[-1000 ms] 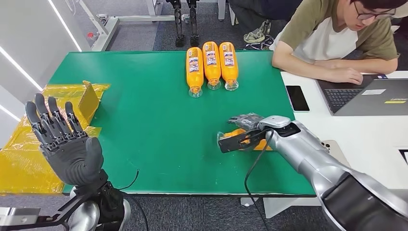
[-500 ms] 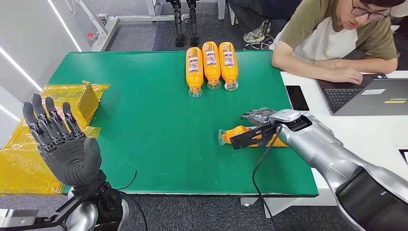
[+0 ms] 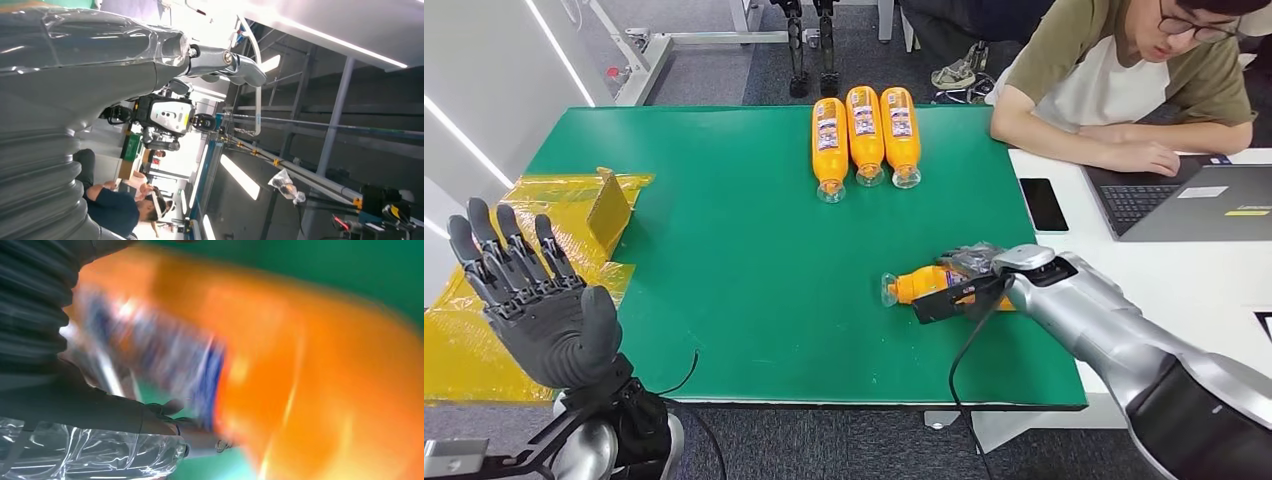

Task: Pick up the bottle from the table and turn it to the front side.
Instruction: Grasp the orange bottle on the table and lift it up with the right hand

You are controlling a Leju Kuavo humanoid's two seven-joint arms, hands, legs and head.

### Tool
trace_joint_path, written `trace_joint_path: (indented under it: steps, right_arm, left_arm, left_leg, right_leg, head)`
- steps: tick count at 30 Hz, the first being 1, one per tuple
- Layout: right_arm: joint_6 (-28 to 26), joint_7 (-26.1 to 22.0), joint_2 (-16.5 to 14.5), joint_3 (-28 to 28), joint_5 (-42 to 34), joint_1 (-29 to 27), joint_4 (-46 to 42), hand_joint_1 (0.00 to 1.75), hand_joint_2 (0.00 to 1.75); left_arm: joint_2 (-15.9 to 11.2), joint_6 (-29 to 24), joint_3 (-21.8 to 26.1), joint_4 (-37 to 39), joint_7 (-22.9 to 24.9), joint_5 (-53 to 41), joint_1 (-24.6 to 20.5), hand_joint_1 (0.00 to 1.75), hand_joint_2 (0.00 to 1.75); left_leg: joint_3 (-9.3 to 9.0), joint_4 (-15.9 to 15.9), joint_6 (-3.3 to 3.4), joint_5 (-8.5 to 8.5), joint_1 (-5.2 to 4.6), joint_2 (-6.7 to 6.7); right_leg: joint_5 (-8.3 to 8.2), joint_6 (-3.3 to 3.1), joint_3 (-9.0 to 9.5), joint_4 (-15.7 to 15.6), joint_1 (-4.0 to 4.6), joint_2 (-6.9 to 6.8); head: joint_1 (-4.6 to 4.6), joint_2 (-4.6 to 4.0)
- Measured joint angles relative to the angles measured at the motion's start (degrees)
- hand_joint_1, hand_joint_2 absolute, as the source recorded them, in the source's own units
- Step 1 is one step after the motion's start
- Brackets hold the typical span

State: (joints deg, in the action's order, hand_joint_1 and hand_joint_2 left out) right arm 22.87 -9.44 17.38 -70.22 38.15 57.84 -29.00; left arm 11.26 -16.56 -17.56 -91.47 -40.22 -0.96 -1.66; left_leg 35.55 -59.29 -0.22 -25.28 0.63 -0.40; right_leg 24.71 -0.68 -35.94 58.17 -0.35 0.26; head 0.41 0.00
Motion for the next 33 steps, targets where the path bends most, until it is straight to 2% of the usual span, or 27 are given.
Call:
trace_joint_path:
  steps: [3, 13, 17, 19, 22, 30, 33]
  right_arm:
    - [-2.3, 0.72, -0.29, -0.14, -0.77, -1.56, 2.08, 0.0, 1.75]
    - [-4.21, 3.39, -2.92, -0.78, -1.27, -1.71, 6.68, 0.02, 1.75]
    - [-7.92, 4.29, -3.07, -0.78, -1.29, -2.06, 7.27, 1.68, 1.75]
    - [-11.76, 5.15, -3.07, -0.75, -1.29, -2.64, 7.32, 1.75, 1.75]
    - [-17.76, 6.19, -3.1, -0.33, -1.32, -4.07, 7.29, 1.75, 1.75]
    - [-28.67, 8.24, -4.35, 2.97, -1.41, -7.59, 6.03, 1.75, 1.75]
    - [-34.52, 9.27, -4.99, 4.63, -1.02, -9.56, 4.76, 1.75, 1.75]
  left_arm:
    - [0.02, -0.38, 0.18, -0.02, 0.0, 0.11, 0.14, 0.0, 1.75]
    - [0.04, -1.0, 0.22, -0.02, 0.0, 0.56, -0.51, 0.0, 1.75]
    - [0.04, -1.25, 0.22, -0.02, 0.0, 0.64, -0.5, 0.0, 1.75]
    - [0.04, -1.27, 0.22, -0.02, 0.0, 0.67, -0.48, 0.0, 1.75]
    - [0.04, -1.26, 0.22, -0.02, 0.0, 0.63, -0.37, 0.0, 1.75]
    - [-0.02, -1.17, 0.22, -0.02, 0.0, 0.32, -0.03, 0.0, 1.75]
    - [-0.01, -1.1, 0.22, -0.02, 0.0, -0.17, 0.32, 0.0, 1.75]
  left_leg:
    - [-0.08, 0.0, 0.06, -0.06, 0.01, 0.09]
    - [-0.77, 0.04, 0.01, -0.23, 0.03, 0.17]
    - [-0.9, 0.03, 0.03, -0.22, 0.03, 0.19]
    - [-0.99, 0.03, 0.04, -0.23, 0.03, 0.23]
    - [-1.01, 0.03, 0.06, -0.23, 0.02, 0.24]
    - [-0.99, 0.03, 0.06, -0.23, 0.02, 0.24]
    - [-0.92, 0.04, 0.06, -0.24, 0.03, 0.23]
  right_leg:
    - [0.01, 0.0, 0.06, -0.01, 0.0, 0.06]
    - [0.11, 0.04, 0.72, -0.07, 0.04, 0.14]
    - [0.08, 0.06, 0.85, -0.1, 0.04, 0.17]
    - [0.07, 0.06, 0.94, -0.12, 0.04, 0.21]
    - [0.06, 0.08, 0.97, -0.13, 0.04, 0.22]
    - [0.05, 0.07, 0.96, -0.12, 0.04, 0.22]
    - [0.06, 0.06, 0.9, -0.11, 0.03, 0.21]
  head:
    - [-0.02, 0.0]
    - [-0.01, 0.0]
    - [0.0, 0.0]
    - [-0.01, 0.0]
    - [-0.01, 0.0]
    - [0.0, 0.0]
    - [-0.01, 0.0]
